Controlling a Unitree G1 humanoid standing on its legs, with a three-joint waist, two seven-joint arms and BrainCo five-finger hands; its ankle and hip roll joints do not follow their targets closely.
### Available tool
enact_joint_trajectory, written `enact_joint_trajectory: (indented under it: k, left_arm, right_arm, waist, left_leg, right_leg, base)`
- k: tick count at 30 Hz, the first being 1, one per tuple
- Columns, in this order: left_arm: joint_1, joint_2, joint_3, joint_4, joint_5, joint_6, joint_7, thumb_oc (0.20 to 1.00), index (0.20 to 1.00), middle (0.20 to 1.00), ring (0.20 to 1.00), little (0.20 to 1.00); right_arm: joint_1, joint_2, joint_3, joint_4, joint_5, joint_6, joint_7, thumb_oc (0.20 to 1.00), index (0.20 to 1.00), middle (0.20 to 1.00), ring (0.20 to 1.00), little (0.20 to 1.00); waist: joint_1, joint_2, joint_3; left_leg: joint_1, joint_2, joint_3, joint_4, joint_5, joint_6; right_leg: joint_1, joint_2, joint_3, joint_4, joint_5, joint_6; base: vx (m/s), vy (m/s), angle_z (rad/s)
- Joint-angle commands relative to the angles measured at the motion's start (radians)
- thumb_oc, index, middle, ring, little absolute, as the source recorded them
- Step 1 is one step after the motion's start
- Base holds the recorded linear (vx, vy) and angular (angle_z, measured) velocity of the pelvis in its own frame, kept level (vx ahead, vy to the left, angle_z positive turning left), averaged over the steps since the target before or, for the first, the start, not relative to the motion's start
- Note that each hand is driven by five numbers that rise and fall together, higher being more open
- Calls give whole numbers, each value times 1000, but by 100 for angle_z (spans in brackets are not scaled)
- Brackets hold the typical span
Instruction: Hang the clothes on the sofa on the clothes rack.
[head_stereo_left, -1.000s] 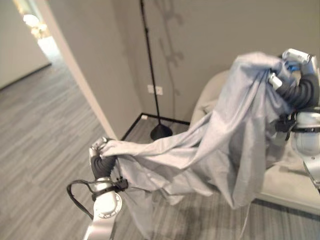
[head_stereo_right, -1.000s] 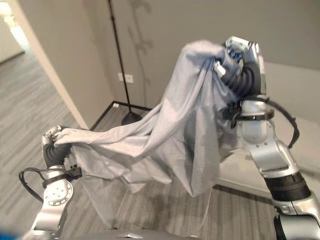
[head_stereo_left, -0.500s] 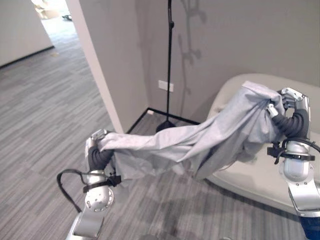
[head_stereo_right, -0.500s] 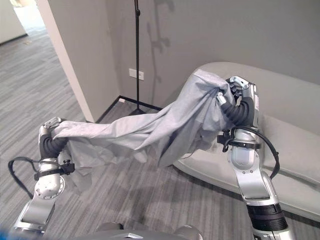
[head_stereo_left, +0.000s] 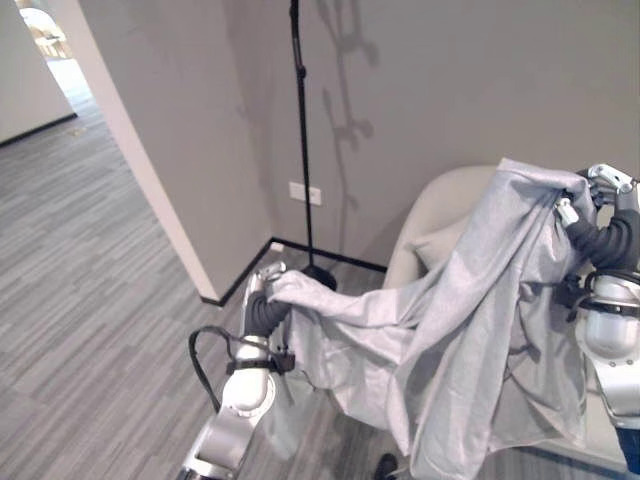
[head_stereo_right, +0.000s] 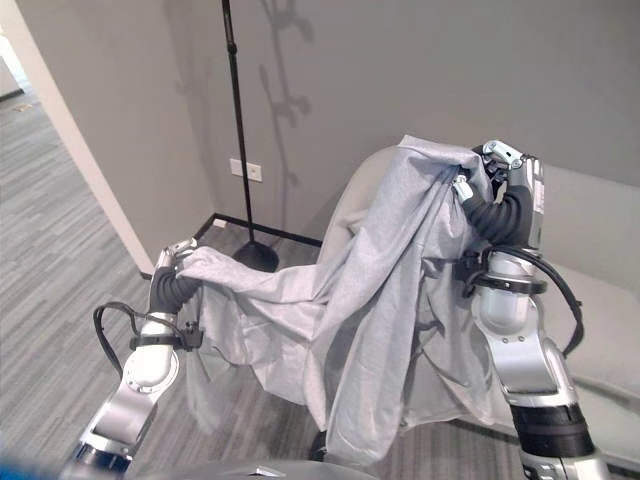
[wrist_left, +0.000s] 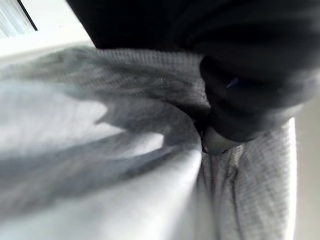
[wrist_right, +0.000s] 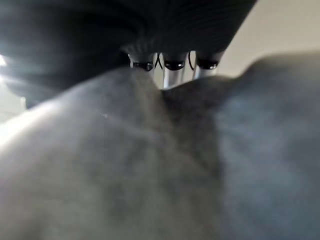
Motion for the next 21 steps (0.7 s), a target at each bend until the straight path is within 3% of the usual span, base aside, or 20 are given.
enact_joint_trajectory:
  k: [1, 3, 4, 5, 6, 7, 8, 10, 15, 17, 18, 19, 21]
  left_arm:
    - [-37, 35, 19, -105, -51, -74, 24, 200, 200, 200, 200, 200]
    - [-36, 27, 20, -113, -64, -74, 25, 200, 200, 200, 200, 200]
    - [-38, 24, 15, -114, -66, -73, 23, 200, 200, 200, 200, 200]
    - [-46, 23, 6, -110, -63, -71, 24, 200, 200, 200, 200, 200]
    - [-50, 25, -1, -109, -58, -69, 24, 200, 200, 200, 200, 200]
    - [-60, 25, -9, -107, -54, -68, 24, 200, 200, 200, 200, 200]
    - [-62, 25, -10, -106, -54, -69, 25, 200, 200, 200, 200, 200]
    - [-94, 24, -29, -105, -34, -66, 21, 200, 200, 200, 200, 200]
    - [-193, 56, -12, -73, 55, -50, 88, 200, 200, 200, 200, 200]
    - [-299, 77, 31, 1, 128, -23, 196, 200, 200, 200, 200, 200]
    - [-387, 120, 86, 53, 186, 2, 276, 200, 200, 200, 200, 200]
    - [-456, 182, 142, 79, 273, 41, 355, 200, 200, 200, 200, 200]
    - [-473, 217, 174, 89, 306, 50, 386, 200, 200, 200, 200, 200]
  right_arm:
    - [-116, -34, -5, -21, 31, -49, -42, 200, 200, 200, 200, 200]
    - [-129, -44, 12, -28, 36, -53, -32, 200, 200, 200, 200, 200]
    - [-131, -48, 15, -28, 40, -57, -25, 200, 200, 200, 200, 200]
    - [-134, -50, 19, -24, 48, -60, -19, 200, 200, 200, 200, 200]
    - [-139, -49, 26, -24, 52, -63, -14, 200, 200, 200, 200, 200]
    - [-144, -51, 34, -21, 54, -64, -10, 200, 200, 200, 200, 200]
    - [-145, -52, 33, -20, 55, -64, -10, 200, 200, 200, 200, 200]
    - [-173, -59, 58, -9, 62, -71, -3, 200, 200, 200, 200, 200]
    - [-234, -83, 102, 7, 78, -81, 6, 200, 200, 200, 200, 200]
    - [-313, -85, 146, 31, 76, -74, -7, 200, 200, 200, 200, 200]
    - [-364, -77, 186, 44, 49, -62, -14, 200, 200, 200, 200, 200]
    - [-398, -56, 192, 44, 25, -51, -22, 200, 200, 200, 200, 200]
    - [-411, -43, 182, 43, 14, -50, -29, 200, 200, 200, 200, 200]
  waist:
    - [11, -44, 12]
    - [24, -41, 16]
    - [27, -41, 15]
    - [31, -40, 12]
    - [37, -35, 13]
    - [43, -34, 18]
    - [41, -37, 17]
    - [54, -26, 23]
    - [72, -22, 31]
    - [81, -14, 27]
    - [88, -6, 1]
    - [94, -2, -16]
    - [98, -8, -23]
  left_leg:
    - [-106, 29, 111, 135, 14, 12]
    - [-135, 29, 111, 66, -45, 34]
    - [-141, 4, 96, 13, -73, 47]
    - [-149, -21, 71, -48, -66, 53]
    - [-169, -34, 38, -93, -51, 50]
    - [-196, -49, 17, -157, 10, 50]
    - [-193, -54, 16, -172, 21, 49]
    - [-217, -48, -55, -337, 138, 23]
    - [-264, -2, -106, -479, 219, -4]
    - [-273, 31, -105, -521, 264, -25]
    - [-253, 40, -108, -524, 250, -31]
    - [-250, 34, -109, -496, 273, -32]
    - [-265, 27, -107, -466, 270, -26]
  right_leg:
    - [147, -17, -58, -146, -42, 56]
    - [169, -14, -35, -160, -53, 61]
    - [171, -20, -20, -156, -56, 66]
    - [170, -25, -9, -149, -65, 70]
    - [177, -22, 6, -145, -75, 68]
    - [178, -25, -1, -138, -75, 63]
    - [175, -28, -4, -137, -74, 62]
    - [212, -10, 30, -121, -111, 61]
    - [266, -1, 69, -90, -171, 71]
    - [296, 0, 99, -78, -196, 76]
    - [332, -10, 128, -76, -217, 95]
    - [355, -26, 155, -72, -228, 105]
    - [355, -43, 165, -72, -216, 114]
  base:
    - [140, -27, -14]
    - [158, 85, -7]
    - [156, 163, -10]
    - [154, 166, -26]
    - [104, 169, -26]
    - [39, 105, -19]
    - [61, 98, -24]
    - [286, 136, -31]
    - [260, 140, -19]
    - [521, 287, -36]
    - [771, 462, -57]
    - [630, 405, -58]
    - [442, 331, -70]
